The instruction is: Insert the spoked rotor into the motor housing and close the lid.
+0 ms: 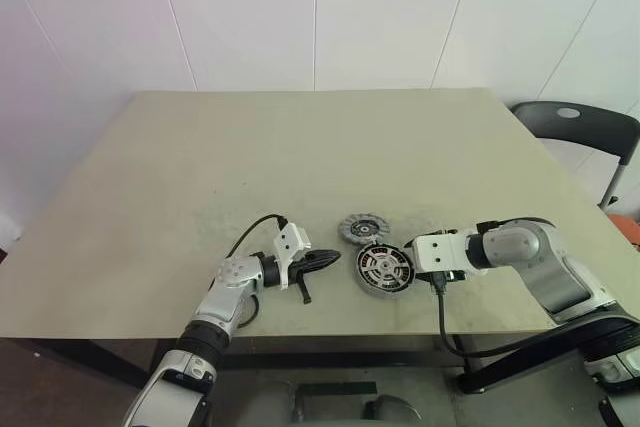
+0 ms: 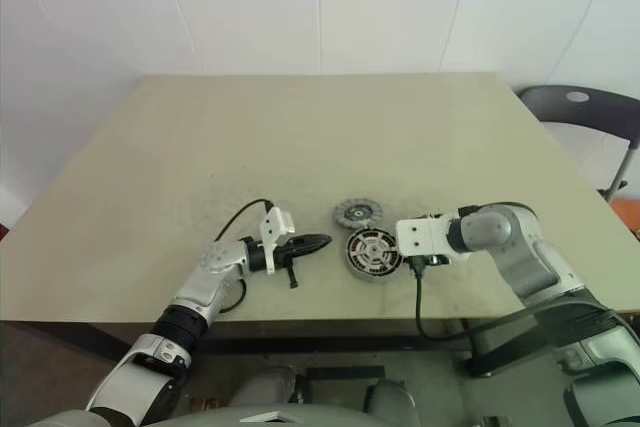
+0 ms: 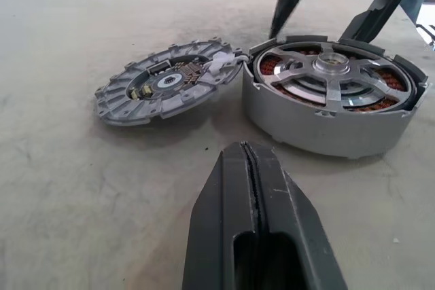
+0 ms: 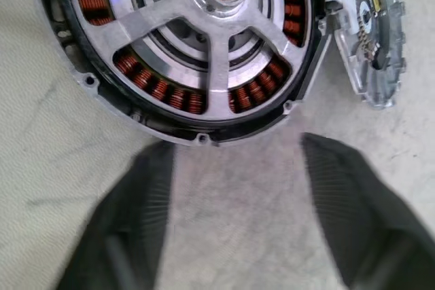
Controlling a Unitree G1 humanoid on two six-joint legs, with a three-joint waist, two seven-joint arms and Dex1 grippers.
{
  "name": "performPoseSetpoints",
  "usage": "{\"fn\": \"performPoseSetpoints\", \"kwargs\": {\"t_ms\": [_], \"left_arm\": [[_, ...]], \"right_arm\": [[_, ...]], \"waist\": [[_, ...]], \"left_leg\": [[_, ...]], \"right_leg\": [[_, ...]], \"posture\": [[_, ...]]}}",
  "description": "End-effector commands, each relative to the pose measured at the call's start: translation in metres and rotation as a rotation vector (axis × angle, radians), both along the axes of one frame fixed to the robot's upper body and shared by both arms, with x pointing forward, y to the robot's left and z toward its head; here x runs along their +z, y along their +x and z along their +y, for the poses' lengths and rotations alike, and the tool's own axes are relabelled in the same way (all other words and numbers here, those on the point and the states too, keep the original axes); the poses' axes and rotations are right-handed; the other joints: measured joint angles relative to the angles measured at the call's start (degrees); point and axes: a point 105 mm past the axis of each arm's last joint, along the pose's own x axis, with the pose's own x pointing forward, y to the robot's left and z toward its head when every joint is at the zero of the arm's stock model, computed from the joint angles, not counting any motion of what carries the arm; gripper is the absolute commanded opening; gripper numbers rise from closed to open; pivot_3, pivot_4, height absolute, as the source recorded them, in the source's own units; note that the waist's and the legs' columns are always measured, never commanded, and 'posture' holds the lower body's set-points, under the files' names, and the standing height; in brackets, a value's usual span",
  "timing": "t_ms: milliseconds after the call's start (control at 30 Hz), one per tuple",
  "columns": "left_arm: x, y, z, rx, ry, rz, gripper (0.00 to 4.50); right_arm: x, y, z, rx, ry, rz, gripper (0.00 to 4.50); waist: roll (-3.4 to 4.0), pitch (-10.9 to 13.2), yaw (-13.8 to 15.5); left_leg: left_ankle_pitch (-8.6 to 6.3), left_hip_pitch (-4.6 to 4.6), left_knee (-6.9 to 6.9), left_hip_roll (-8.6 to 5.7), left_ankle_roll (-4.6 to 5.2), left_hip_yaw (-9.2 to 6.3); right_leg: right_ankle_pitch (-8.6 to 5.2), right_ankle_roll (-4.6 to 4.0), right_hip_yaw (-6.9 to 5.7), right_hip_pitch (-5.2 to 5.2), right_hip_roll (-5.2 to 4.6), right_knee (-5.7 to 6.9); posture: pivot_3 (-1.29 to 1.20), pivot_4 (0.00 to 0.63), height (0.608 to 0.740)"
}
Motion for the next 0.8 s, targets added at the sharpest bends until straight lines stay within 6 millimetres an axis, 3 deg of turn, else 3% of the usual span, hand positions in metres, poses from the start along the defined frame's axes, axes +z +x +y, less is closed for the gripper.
{"fn": "performPoseSetpoints", "kwargs": {"t_ms": [33,167,333,800], "left_arm": [[0.011,0.004,-0.006,-0.025,0.002,-0.051,0.0],[0.011,0.005,-0.007,-0.025,0.011,-0.054,0.0],[0.011,0.005,-0.009,-0.026,0.017,-0.052,0.0],[0.013,0.006,-0.009,-0.015,0.024,-0.046,0.0]], "right_arm": [[0.018,-0.009,-0.002,0.069,-0.055,-0.028,3.72],[0.017,-0.016,-0.002,0.116,-0.114,-0.034,3.72],[0.014,-0.011,-0.002,0.164,-0.198,-0.12,3.72],[0.021,-0.005,0.025,0.337,-0.251,-0.233,3.72]], "waist": [[0.0,0.0,0.03],[0.0,0.0,-0.1],[0.0,0.0,-0.11],[0.0,0.01,-0.22]], "left_leg": [[0.0,-0.01,0.0,-0.01,0.0,0.0],[-0.01,0.0,0.0,0.0,0.01,0.01],[-0.01,0.01,0.0,0.01,0.01,0.02],[-0.01,0.02,0.0,0.02,0.01,0.03]], "right_leg": [[0.0,0.0,0.0,0.0,-0.01,-0.01],[0.0,0.0,0.0,0.02,0.0,-0.03],[0.0,0.01,0.0,0.01,0.02,-0.02],[0.0,0.01,-0.01,-0.01,0.06,0.01]], "posture": [[0.0,0.0,0.74],[0.0,0.0,0.74],[0.0,0.0,0.74],[0.0,0.0,0.74]]}}
